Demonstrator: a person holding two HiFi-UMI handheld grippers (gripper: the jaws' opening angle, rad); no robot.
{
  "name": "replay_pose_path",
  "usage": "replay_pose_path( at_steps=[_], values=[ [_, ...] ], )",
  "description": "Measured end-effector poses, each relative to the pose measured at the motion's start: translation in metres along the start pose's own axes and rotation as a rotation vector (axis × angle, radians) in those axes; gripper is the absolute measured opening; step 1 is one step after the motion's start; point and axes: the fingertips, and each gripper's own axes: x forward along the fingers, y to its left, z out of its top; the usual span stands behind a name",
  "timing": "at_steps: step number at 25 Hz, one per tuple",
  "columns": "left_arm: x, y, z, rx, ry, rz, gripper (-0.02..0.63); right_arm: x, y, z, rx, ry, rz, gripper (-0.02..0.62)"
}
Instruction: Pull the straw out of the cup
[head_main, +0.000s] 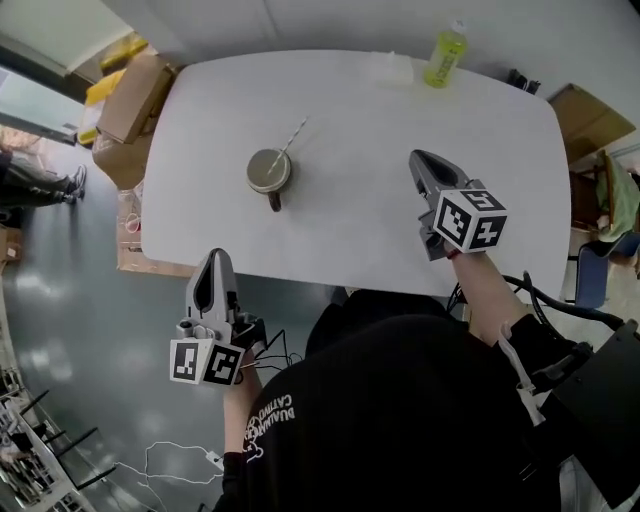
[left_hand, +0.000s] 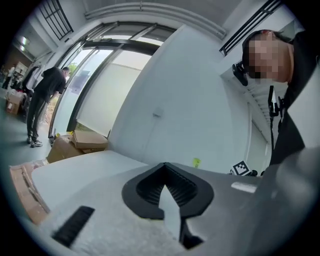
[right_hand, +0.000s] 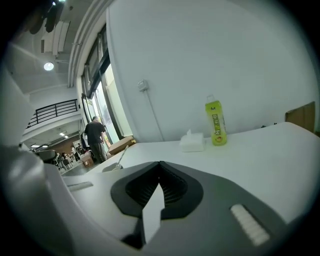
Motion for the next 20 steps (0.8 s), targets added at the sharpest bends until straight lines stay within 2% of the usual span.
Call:
replay_pose_path(
  at_steps=[3,8,12,16,20],
  values=[
    [0.034,0.006,-0.004,0.053,0.028,-0.027,0.003,0.010,-0.012,-0.009,0.014,0.013,-0.019,0.006],
    [0.082,0.011,-0.021,0.138,0.125,-0.064,0.003,0.018,-0.030,-0.028,0.043,0.033,-0.057,0.005],
    [0.115,0.010,-0.025,0.180,0.138,-0.128,0.003,0.020,-0.039,-0.043,0.064,0.045,-0.084,0.005],
    [0.148,0.013,-0.033,0.195,0.172,-0.186,0.003,0.023,-0.053,-0.055,0.080,0.042,-0.136,0.005],
    [0.183,0.008,-0.039,0.201,0.195,-0.254,0.005,0.022,-0.066,-0.051,0.081,0.018,-0.196,0.005]
  ],
)
